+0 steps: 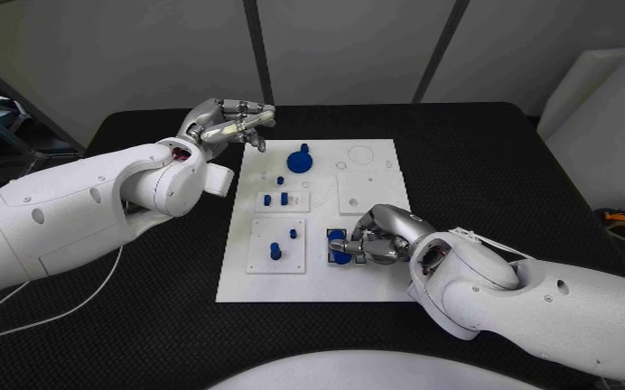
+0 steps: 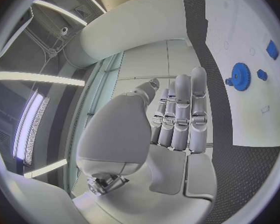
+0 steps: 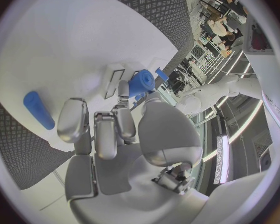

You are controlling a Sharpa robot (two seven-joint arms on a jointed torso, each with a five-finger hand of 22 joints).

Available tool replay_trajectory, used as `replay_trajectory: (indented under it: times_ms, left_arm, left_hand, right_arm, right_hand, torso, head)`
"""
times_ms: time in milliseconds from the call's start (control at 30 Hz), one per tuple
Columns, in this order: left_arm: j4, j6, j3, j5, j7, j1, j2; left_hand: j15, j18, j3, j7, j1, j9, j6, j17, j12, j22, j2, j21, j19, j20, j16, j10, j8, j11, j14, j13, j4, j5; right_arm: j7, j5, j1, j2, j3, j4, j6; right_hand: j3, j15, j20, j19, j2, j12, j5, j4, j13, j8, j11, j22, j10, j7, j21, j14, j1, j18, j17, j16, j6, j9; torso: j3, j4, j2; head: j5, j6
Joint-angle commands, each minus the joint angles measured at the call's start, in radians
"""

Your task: Assemble the parts on the task board

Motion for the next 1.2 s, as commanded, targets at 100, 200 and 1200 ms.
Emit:
replay_trajectory:
  times_ms: [100,200,1200]
  left_arm:
    - [-0.001,0.012,0.000,0.003,0.004,0.001,-0.001]
    - [-0.002,0.012,0.000,0.003,0.004,0.001,-0.002]
    - [-0.004,0.012,0.000,0.003,0.005,0.001,-0.006]
  left_hand:
    - [0.010,-0.012,-0.004,-0.001,-0.002,0.000,-0.007,-0.001,0.005,-0.002,0.009,-0.006,0.005,0.000,-0.004,-0.004,-0.002,0.000,-0.001,0.001,0.001,0.003]
    - [0.010,-0.012,-0.004,-0.001,-0.002,0.000,-0.007,-0.001,0.005,-0.002,0.010,-0.006,0.005,0.000,-0.004,-0.004,-0.001,0.000,-0.001,0.001,0.001,0.003]
    - [0.010,-0.012,-0.005,-0.001,-0.002,0.000,-0.007,-0.002,0.006,-0.002,0.010,-0.006,0.005,0.000,-0.004,-0.005,-0.001,0.000,-0.001,0.001,0.001,0.003]
  right_arm:
    - [0.060,-0.027,0.001,-0.014,0.000,0.022,-0.081]
    - [0.089,-0.021,0.001,-0.029,0.000,0.038,-0.100]
    - [0.119,-0.008,0.001,-0.081,0.000,0.056,0.020]
  right_hand:
    - [0.005,-0.004,-0.003,-0.001,-0.002,-0.006,0.015,-0.005,0.000,0.006,0.000,0.000,0.005,0.000,0.003,0.082,0.033,-0.013,0.147,0.003,-0.007,0.007]
    - [0.004,-0.004,-0.003,-0.001,-0.002,-0.006,0.015,-0.003,0.000,0.006,0.000,0.001,0.006,0.000,0.004,0.083,0.032,-0.014,0.147,0.004,-0.008,0.008]
    - [0.063,-0.008,-0.007,-0.003,0.023,-0.025,0.045,-0.074,0.007,-0.003,-0.005,0.002,0.004,-0.005,0.000,0.083,0.249,-0.013,0.148,0.002,-0.019,0.043]
  torso:
    - [0.0006,-0.0012,-0.001]
    - [0.0006,-0.0005,-0.001]
    - [-0.0011,0.0011,0.000]
  head:
    - [0.002,0.000]
    - [0.005,0.000]
    - [0.011,0.001]
